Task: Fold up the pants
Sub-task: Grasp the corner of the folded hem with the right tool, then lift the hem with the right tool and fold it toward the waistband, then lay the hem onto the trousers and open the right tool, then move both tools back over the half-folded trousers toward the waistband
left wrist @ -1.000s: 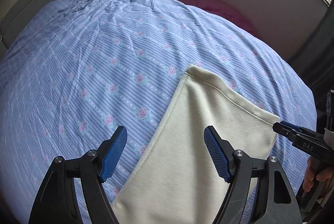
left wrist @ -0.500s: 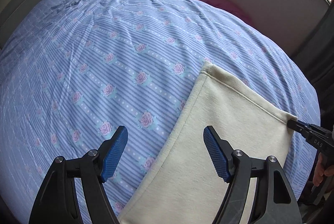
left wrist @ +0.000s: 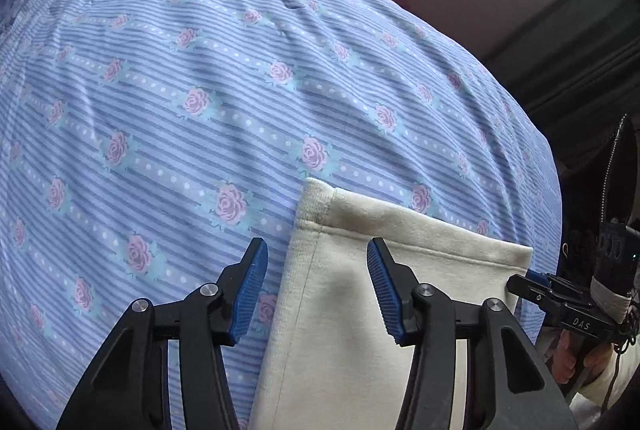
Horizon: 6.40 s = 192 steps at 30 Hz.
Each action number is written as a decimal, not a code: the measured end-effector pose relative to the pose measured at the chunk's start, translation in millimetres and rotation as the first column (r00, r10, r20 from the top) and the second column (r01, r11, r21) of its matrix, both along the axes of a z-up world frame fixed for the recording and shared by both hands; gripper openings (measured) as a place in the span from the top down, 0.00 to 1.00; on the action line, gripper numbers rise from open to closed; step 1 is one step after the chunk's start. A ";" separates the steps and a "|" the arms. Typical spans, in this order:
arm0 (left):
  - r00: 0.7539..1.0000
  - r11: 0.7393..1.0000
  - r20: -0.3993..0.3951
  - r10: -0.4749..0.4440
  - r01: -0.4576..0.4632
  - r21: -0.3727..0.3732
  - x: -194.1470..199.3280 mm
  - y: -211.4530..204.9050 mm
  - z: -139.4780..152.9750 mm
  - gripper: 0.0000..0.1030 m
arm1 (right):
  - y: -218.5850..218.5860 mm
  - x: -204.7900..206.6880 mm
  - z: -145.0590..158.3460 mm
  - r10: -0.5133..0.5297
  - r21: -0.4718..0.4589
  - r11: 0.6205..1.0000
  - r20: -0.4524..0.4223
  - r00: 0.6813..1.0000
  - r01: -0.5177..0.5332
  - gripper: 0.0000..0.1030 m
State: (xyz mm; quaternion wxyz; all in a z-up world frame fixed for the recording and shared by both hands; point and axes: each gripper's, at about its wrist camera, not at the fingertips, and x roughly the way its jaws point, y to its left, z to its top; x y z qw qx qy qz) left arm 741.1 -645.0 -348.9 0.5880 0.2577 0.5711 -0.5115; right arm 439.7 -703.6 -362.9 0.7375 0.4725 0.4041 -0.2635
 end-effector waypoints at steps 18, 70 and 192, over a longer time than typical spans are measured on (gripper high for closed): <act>0.996 0.998 -0.074 -0.046 0.049 0.040 -9.9 -29.0 -26.9 0.83 | -21.9 -8.6 -41.4 -0.033 0.145 0.989 0.084 0.996 0.021 0.75; 0.837 0.878 0.271 0.476 -0.470 -0.091 -119.1 481.8 84.4 0.79 | 461.7 3.6 136.7 0.969 -0.473 0.004 -0.217 0.121 -0.881 0.81; 0.083 0.058 -0.191 0.978 -0.990 -0.130 -348.1 615.9 111.4 0.38 | 446.3 -27.9 130.7 0.986 -0.251 0.018 -0.157 0.059 -0.968 0.43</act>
